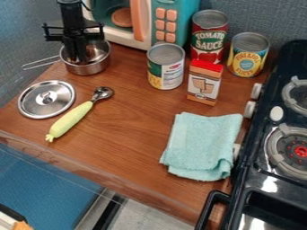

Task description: Put the stuffed toy in the silver pot

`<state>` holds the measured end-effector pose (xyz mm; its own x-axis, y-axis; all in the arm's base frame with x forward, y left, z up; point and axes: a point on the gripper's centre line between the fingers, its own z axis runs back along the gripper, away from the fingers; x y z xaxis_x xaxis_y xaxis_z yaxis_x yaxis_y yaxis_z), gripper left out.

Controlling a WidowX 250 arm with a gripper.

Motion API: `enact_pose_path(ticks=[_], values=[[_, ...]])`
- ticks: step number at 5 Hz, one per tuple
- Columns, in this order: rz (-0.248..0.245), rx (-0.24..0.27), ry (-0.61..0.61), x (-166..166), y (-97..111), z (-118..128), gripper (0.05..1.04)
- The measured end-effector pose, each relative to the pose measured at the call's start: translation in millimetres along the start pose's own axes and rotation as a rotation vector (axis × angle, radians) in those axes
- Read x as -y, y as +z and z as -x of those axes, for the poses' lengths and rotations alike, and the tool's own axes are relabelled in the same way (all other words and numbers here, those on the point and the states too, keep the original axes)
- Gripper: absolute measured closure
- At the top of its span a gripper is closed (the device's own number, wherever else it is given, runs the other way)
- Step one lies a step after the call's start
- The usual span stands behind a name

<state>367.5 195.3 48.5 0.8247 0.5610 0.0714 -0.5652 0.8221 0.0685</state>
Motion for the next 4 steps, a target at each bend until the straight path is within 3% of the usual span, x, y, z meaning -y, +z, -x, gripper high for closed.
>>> enact_pose_path(ticks=[2, 3, 4], values=[[-0.001, 0.004, 0.007, 2.7, -3.4, -5.0, 0.943], [0.000, 0.000, 0.017, 2.8, -3.4, -4.4, 0.728], [0.008, 0.001, 0.007, 7.2, -3.1, -4.1, 0.433]])
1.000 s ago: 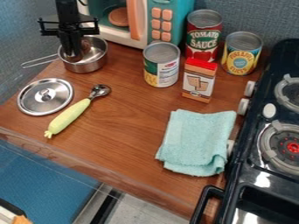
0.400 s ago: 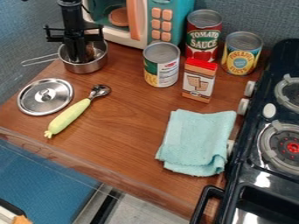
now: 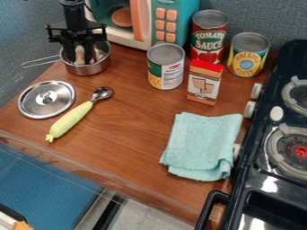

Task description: Put the stuffed toy in the silver pot

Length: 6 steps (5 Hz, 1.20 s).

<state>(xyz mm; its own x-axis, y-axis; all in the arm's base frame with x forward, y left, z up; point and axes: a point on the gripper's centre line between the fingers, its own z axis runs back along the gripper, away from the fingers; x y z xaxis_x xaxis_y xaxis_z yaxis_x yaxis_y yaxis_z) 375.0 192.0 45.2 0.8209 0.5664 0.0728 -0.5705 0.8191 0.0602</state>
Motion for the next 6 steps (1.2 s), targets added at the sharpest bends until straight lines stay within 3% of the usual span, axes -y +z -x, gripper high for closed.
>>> enact_pose_path(ticks=[1, 3, 6], values=[[0.013, -0.016, -0.010, 5, 1, 3, 0.128], [0.050, 0.068, -0.047, 14, 52, 11, 0.083], [0.056, 0.059, -0.123, 41, 74, 57, 0.083]])
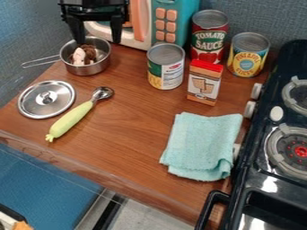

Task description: Put the stuffed toy in the silver pot

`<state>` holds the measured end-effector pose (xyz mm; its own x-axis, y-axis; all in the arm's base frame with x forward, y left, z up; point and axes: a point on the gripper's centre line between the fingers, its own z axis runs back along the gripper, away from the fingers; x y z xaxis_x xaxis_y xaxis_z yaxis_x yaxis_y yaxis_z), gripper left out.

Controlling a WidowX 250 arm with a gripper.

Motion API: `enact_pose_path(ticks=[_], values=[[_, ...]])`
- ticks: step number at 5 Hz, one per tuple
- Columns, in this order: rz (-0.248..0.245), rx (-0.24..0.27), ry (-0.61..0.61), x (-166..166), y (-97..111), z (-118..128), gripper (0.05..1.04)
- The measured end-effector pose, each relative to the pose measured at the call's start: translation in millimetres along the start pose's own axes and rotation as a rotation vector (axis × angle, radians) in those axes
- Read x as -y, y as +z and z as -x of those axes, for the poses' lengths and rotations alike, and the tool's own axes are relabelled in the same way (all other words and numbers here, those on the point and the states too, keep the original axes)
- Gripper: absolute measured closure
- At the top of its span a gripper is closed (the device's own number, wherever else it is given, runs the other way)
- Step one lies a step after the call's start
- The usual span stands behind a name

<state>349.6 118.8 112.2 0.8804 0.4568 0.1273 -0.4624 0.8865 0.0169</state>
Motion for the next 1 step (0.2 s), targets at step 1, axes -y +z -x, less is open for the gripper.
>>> enact_pose_path(ticks=[1], values=[[0.017, 0.005, 0.013, 4.7, 9.0, 9.8, 0.083]])
